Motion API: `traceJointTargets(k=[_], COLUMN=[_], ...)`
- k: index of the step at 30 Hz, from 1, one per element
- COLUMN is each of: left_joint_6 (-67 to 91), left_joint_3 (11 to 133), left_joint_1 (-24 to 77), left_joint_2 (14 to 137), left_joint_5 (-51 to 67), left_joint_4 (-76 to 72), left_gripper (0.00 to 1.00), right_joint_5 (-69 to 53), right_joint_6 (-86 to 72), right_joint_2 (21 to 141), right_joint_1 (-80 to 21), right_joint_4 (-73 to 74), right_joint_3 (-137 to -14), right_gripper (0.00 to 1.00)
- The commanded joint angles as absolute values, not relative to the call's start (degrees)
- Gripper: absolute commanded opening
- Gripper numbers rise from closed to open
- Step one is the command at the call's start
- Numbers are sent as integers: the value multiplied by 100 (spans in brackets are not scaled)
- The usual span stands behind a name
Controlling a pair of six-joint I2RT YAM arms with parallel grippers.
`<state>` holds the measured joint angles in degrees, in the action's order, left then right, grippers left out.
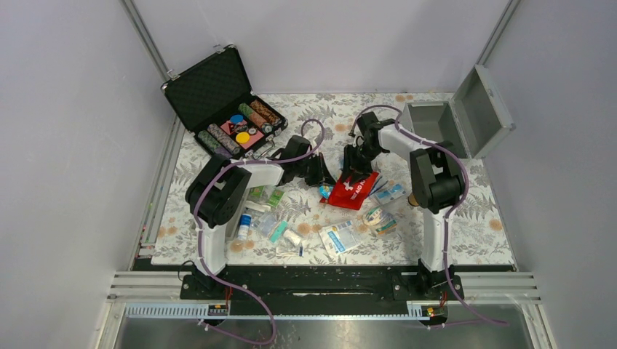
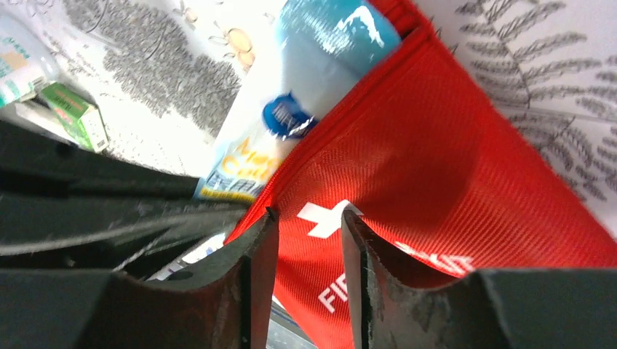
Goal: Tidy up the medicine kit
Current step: Place the medical item at the medicine pouch.
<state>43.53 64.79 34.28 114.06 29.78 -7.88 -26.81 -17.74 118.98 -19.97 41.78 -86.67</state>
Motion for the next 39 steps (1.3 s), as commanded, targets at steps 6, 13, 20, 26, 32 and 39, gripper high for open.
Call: traceJointTargets(k=[6,13,20,26,32,39], left_joint_6=[4829,4963,4972,4844,4393,4917], left_joint_3=[6400,6336,6324,6419,6473,6504], left_joint_1=[3427,3437,3483,3497,3265,2943], left_joint_2=[11304,11427,11413,11479,11270,11525], left_joint_5=[3585,3706,3752,3825,3547,3588], left_joint_4=[-1612,-1774,-1836,-1562,-1185,-1901], left_gripper=[0,0,0,15,65,51], right_joint_5=[-2798,-3123,-2857,-2735,-2670,-2592], right_joint_6=[-2063,-2184,-2264,-2242,-1895,-1712], right_joint_2=[12331,12369,12599,12691,12327,12018], right_joint_1=[-1969,-1958,-1964,-1959,-1960,-1960], right_joint_4=[4362,4284,4311,4318,4305,4236], right_joint_3=[-9271,-9351,-9233,-9228,-9107,-8868], right_gripper=[37,48,43,18,0,0])
